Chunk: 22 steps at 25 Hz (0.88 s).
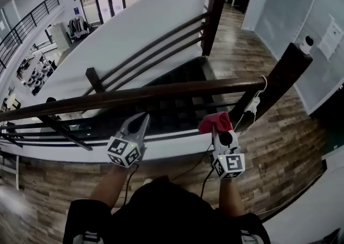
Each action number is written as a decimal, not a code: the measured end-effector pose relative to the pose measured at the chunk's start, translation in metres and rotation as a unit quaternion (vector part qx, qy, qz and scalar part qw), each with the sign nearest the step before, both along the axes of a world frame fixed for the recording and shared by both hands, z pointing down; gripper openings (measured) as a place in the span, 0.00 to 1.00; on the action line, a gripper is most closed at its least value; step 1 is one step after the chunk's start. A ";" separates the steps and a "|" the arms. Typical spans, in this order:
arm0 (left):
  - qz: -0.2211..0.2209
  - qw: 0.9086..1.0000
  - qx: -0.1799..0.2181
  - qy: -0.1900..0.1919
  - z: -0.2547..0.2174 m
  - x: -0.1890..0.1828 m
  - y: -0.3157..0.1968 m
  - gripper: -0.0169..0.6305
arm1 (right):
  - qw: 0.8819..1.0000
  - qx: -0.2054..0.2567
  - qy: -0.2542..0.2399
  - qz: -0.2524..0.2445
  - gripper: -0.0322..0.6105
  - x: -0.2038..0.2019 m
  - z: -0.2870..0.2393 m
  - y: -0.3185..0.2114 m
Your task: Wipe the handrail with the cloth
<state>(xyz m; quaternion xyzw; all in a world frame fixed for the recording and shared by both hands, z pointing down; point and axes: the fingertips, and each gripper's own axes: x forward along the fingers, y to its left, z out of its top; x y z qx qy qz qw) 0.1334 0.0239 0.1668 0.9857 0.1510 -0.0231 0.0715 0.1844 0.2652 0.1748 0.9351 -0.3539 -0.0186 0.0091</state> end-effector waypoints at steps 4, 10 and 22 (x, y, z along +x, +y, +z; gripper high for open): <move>0.011 1.000 -0.007 -0.001 0.001 0.000 -0.015 0.02 | 1.000 0.000 -0.001 0.013 0.11 0.008 -0.001 -0.010; 0.005 1.000 -0.015 0.008 0.002 -0.002 -0.037 0.02 | 1.000 -0.002 -0.005 0.025 0.11 0.008 0.002 -0.020; 0.004 1.000 -0.008 0.015 0.004 0.005 -0.043 0.02 | 1.000 -0.002 -0.015 0.026 0.11 0.011 0.004 -0.024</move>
